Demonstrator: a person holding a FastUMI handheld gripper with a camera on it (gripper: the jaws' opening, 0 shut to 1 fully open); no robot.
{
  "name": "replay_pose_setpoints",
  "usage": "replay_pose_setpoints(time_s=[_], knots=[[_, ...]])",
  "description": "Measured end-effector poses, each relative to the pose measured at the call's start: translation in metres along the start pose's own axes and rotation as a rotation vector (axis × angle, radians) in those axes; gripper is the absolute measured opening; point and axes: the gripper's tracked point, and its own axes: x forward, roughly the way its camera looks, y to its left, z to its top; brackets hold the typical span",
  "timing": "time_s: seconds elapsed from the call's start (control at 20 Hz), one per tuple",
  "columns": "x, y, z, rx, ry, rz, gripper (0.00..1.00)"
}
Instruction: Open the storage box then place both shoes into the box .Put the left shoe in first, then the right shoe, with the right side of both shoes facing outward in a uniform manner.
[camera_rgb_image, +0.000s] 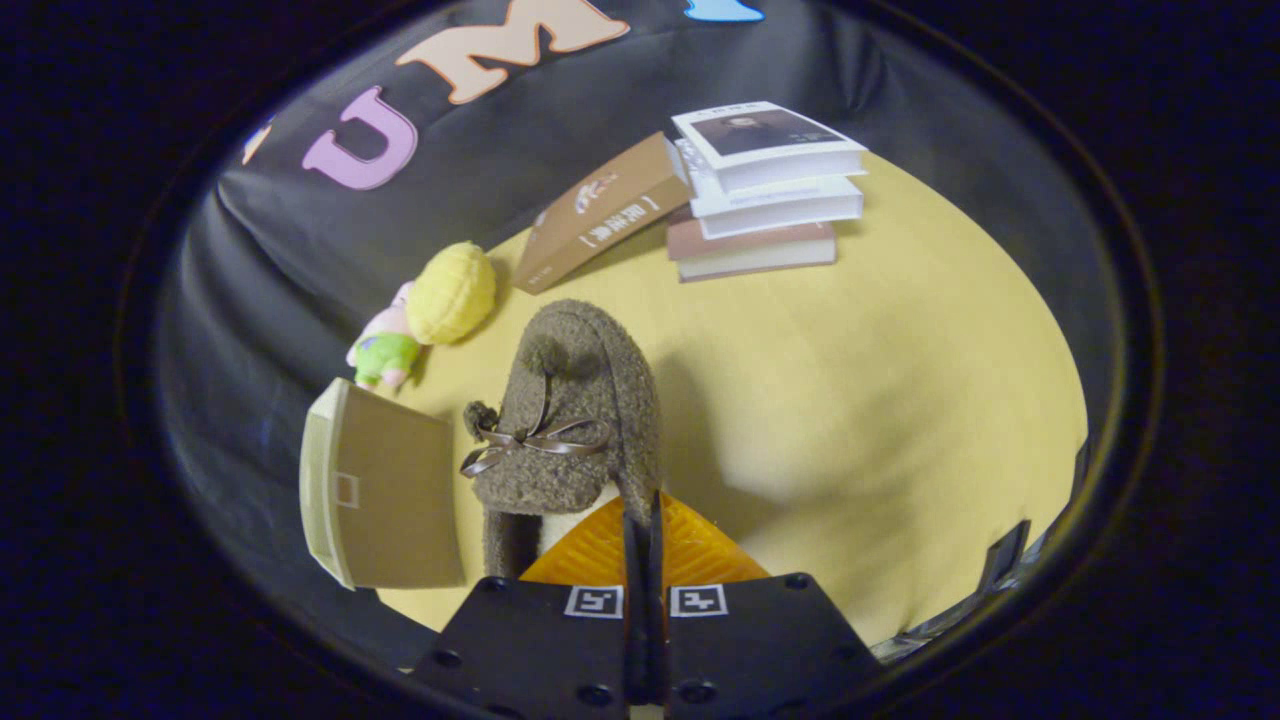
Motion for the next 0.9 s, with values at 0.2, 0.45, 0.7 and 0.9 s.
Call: replay_pose_setpoints(time_s=[0.2, 0.45, 0.7, 0.9], knots=[[-0.01, 0.064, -0.001, -0.034, -0.018, 0.045, 0.04], [-0.022, 0.152, -0.005, -0.08, -0.034, 0.116, 0.04], [-0.023, 0.235, -0.018, -0.119, -0.033, 0.185, 0.04], [-0.007, 0.283, -0.042, -0.151, -0.003, 0.195, 0.03]])
